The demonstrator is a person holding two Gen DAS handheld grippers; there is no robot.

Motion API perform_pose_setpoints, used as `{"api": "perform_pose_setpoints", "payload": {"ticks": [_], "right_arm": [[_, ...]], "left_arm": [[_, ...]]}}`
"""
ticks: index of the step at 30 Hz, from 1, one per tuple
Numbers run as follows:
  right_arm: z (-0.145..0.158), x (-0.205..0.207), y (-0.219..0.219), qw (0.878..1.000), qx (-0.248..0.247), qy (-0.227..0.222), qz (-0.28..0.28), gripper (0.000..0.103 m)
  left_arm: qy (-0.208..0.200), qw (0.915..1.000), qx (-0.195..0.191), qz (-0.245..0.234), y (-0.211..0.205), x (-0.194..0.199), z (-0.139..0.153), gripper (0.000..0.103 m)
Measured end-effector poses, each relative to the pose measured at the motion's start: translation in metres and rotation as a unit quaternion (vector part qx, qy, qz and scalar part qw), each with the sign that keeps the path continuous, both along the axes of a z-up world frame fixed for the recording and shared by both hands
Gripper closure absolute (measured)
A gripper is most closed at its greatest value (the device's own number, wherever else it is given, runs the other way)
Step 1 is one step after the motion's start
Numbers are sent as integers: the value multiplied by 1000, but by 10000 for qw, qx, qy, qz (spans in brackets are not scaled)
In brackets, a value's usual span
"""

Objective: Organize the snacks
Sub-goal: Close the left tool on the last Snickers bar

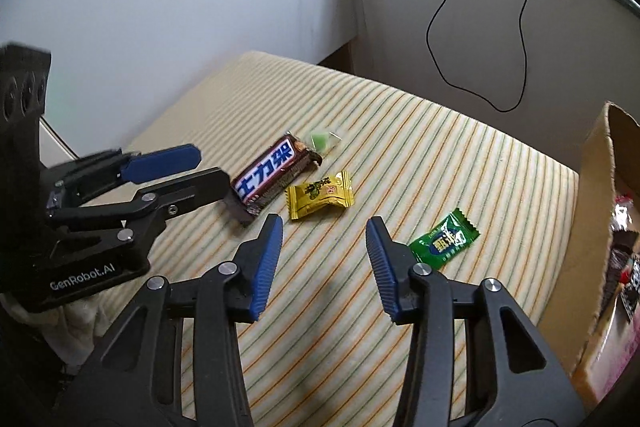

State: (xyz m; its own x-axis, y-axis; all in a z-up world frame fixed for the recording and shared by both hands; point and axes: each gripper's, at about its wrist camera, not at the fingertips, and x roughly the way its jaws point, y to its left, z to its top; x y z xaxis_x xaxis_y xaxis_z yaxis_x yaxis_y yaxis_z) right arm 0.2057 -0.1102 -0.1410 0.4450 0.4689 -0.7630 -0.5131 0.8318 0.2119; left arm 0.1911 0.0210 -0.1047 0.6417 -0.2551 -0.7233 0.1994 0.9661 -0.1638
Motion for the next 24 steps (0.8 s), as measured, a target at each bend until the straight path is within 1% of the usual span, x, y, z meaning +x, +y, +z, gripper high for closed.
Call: {"api": "perform_pose_setpoints", "payload": {"ticks": [1, 3, 6, 16, 21, 23, 24], "right_arm": [[-2, 1, 1, 10000, -12, 9, 20, 57], [-4, 5, 5, 9999, -54, 20, 93, 57], [-8, 8, 8, 9999, -119, 0, 123, 57], [-18, 13, 19, 9994, -297, -32, 194, 57], [-17, 6, 17, 9989, -400, -95, 232, 57], [-17, 6, 17, 9988, -414, -106, 240, 57], [-17, 6, 18, 9987, -427, -110, 248, 57]], "left_arm": [[19, 10000, 22, -11, 0, 3, -1, 66], [84, 10000, 28, -15, 0, 9, -5, 66], [178, 9998, 85, -42, 1, 19, -10, 69], [213, 9994, 84, -257, 0, 24, -11, 70], [268, 9986, 230, -389, -5, 28, -13, 71], [268, 9985, 203, -438, -6, 29, -13, 78], [271, 9986, 148, -434, -4, 29, -12, 78]]}}
